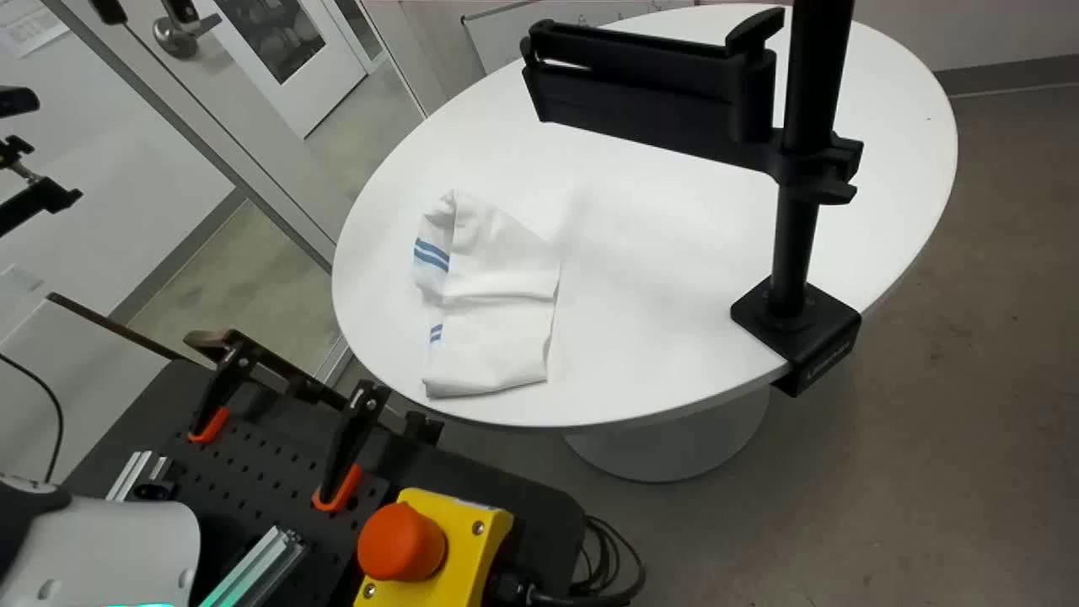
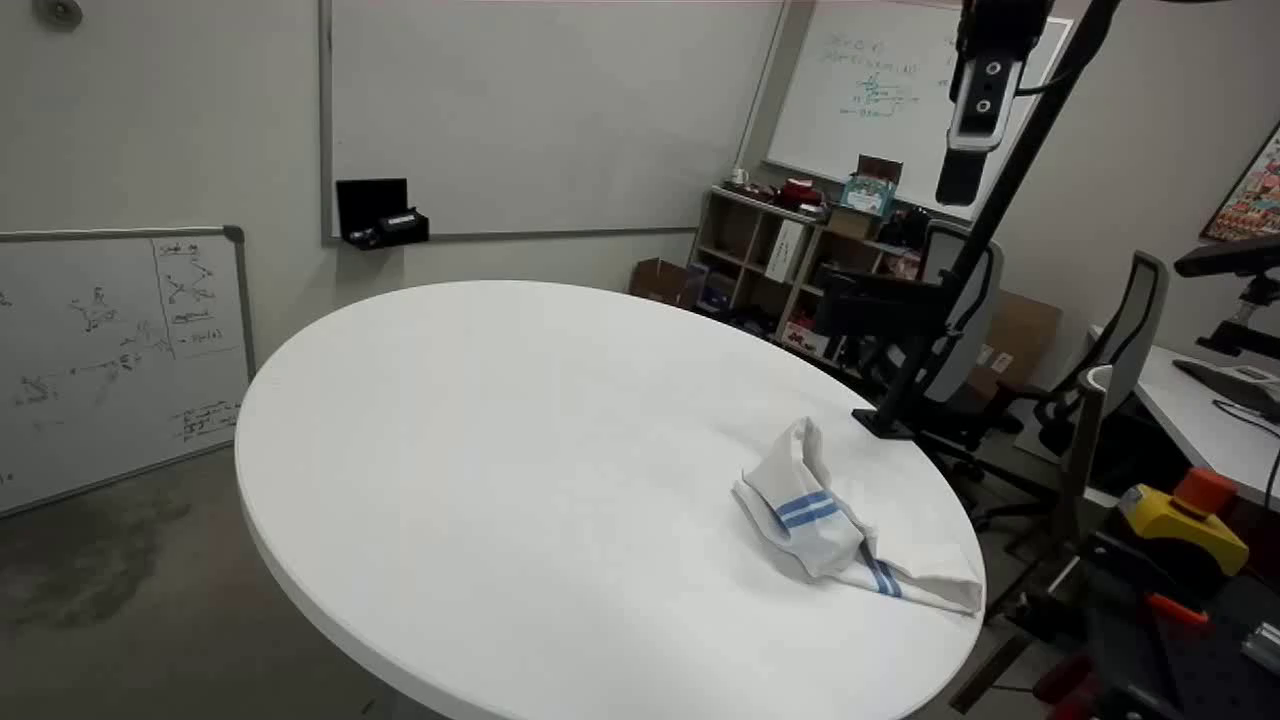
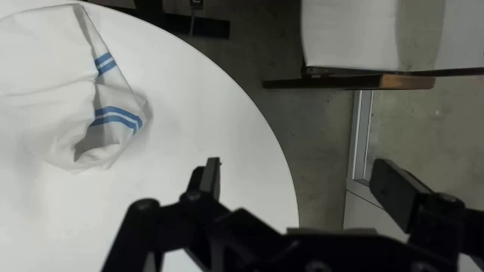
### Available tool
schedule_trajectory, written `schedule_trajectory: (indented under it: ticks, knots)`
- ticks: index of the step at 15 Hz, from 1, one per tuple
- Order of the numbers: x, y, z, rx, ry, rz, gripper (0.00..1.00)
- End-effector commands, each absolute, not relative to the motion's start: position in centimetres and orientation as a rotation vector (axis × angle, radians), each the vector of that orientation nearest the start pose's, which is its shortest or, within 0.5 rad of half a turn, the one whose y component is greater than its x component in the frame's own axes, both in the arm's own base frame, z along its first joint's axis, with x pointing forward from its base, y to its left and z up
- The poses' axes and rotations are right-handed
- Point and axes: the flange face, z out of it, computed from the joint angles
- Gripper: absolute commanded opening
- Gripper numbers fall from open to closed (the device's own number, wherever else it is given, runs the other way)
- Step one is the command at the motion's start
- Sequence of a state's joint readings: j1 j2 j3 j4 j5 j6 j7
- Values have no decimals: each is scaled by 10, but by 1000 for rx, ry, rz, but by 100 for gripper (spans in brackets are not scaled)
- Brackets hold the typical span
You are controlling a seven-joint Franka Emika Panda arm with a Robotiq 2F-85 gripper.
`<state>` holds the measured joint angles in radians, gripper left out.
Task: Hang the cloth on the stand
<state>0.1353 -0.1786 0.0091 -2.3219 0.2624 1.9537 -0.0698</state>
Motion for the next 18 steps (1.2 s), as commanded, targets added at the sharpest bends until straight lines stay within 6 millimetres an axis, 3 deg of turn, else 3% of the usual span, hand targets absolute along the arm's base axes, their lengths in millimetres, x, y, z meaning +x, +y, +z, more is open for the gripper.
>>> schedule_trajectory:
  ticks: [1, 9, 12, 15, 18]
  knots:
    - [453, 83, 401, -2900, -134, 288, 100]
    - [455, 82, 401, -2901, -122, 280, 100]
    - [473, 75, 399, -2922, -9, 150, 100]
    - [489, 65, 385, -2962, 117, 52, 100]
    - [500, 55, 355, -3021, 230, 44, 100]
